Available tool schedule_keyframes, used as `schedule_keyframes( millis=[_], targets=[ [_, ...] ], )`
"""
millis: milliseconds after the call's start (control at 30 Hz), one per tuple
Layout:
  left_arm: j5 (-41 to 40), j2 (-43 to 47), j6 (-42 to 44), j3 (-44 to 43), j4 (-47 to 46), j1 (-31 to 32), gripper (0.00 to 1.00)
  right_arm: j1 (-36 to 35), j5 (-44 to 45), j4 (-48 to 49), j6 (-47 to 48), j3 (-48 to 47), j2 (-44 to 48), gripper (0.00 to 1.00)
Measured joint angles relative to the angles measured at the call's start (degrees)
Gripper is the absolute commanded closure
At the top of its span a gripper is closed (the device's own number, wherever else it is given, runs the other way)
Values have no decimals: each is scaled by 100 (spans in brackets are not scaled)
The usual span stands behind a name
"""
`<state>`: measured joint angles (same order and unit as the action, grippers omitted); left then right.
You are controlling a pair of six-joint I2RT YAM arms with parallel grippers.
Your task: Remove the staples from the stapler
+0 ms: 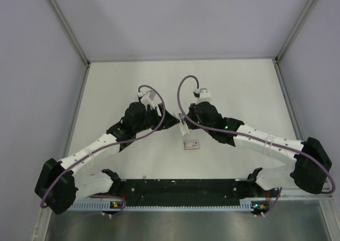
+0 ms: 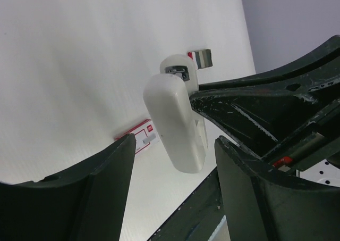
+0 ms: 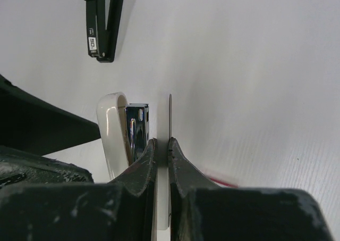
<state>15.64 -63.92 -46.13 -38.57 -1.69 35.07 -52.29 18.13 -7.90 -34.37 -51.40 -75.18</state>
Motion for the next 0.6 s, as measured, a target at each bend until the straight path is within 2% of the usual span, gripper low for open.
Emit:
schedule_keyframes(
  millis=[333, 600],
  targets=[
    [-339, 2, -219, 105, -560, 459, 29, -155, 9, -385, 37, 2, 737, 100],
    [-831, 76, -286, 243, -870, 774, 30, -208, -2, -595, 31, 2, 918, 100]
  ],
)
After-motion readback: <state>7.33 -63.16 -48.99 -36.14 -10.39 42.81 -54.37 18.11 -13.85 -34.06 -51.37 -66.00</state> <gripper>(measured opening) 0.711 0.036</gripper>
